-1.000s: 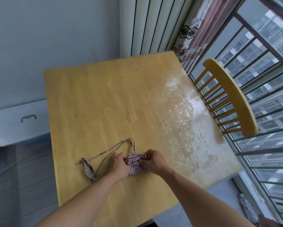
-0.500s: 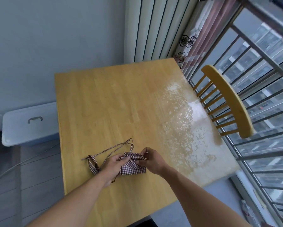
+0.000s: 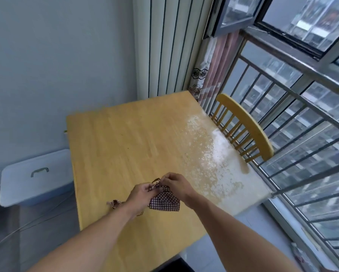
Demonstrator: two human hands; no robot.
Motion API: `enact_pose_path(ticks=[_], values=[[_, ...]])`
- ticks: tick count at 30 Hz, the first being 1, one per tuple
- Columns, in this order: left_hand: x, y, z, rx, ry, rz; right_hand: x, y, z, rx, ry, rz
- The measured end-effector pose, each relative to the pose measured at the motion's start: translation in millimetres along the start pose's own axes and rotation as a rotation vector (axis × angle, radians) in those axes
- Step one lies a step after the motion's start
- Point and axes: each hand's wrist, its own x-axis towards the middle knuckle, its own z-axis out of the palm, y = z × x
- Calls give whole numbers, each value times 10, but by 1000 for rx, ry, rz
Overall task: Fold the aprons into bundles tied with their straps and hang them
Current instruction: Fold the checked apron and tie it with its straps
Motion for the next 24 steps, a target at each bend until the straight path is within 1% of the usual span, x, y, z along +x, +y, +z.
enact_pose_path(ticks=[1, 5, 9, 13, 15, 17, 19, 20, 22, 24], values=[[-13, 59, 18, 2, 10, 9, -7, -19, -39, -26, -18, -15], [-9, 243, 123, 30, 22, 20, 2, -83, -258, -270, -48, -167], [-5, 424, 289, 23, 59, 7, 23, -139, -500, -382, -82, -231], [74, 676, 520, -6, 152, 12, 29, -91, -803, -657, -19, -433], [145, 742, 558, -37, 202, -16, 9, -81, -881, -742, 11, -496], [235, 841, 696, -123, 261, -36, -5, -32, -1035, -801, 55, -568], [313, 936, 791, -203, 330, -49, -61, 12, -1130, -757, 153, -647], [345, 972, 814, -239, 358, -57, -88, 45, -1153, -696, 219, -685], [409, 1035, 849, -322, 396, -78, -163, 128, -1183, -484, 313, -697], [454, 1091, 845, -399, 413, -92, -252, 197, -1160, -162, 316, -584]])
